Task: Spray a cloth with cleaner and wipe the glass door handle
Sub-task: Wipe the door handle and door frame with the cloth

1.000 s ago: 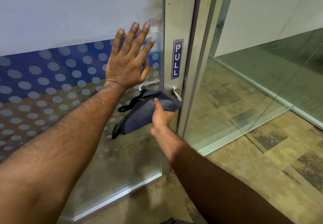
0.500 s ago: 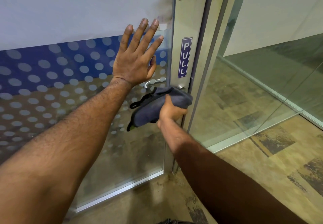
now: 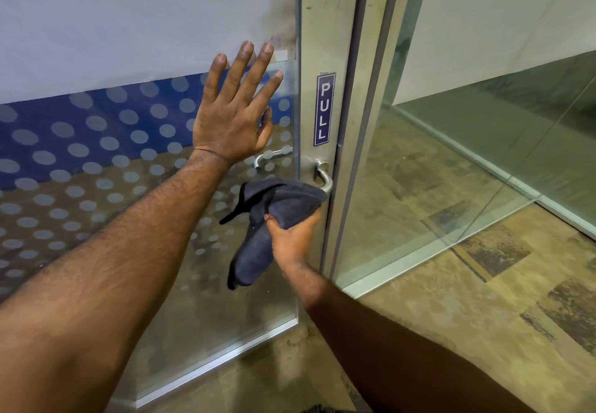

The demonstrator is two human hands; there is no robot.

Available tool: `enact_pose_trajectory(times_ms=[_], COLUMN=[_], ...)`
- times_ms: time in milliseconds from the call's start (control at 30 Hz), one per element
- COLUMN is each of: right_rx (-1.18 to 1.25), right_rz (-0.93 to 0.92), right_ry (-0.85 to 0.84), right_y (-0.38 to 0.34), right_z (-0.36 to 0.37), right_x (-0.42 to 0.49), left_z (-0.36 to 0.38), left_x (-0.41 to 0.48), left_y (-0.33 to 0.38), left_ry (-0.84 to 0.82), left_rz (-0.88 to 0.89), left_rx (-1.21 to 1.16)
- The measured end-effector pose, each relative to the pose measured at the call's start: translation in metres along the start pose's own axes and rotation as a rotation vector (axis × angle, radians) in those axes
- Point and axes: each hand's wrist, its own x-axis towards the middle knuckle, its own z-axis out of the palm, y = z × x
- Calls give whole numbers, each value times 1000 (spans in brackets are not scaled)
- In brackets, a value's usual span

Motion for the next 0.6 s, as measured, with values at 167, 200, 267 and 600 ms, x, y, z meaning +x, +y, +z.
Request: enact_pose_trajectory(times_ms=[167, 200, 267, 600], right_rx=[-54, -37, -7, 259], right_rz=[-89, -95, -103, -69], right_ry=[-14, -12, -39, -64], right_y=[2, 0, -5, -42], right_z=[-35, -40, -48, -61], right_x=[15, 19, 28, 68], left_z=[-3, -4, -6, -16], left_x=[0, 0, 0, -4], left_y=[1, 0, 0, 3], left_ry=[-33, -39, -56, -95], left_rz=[-8, -9, -10, -8], left_rx=[-29, -35, -44, -126])
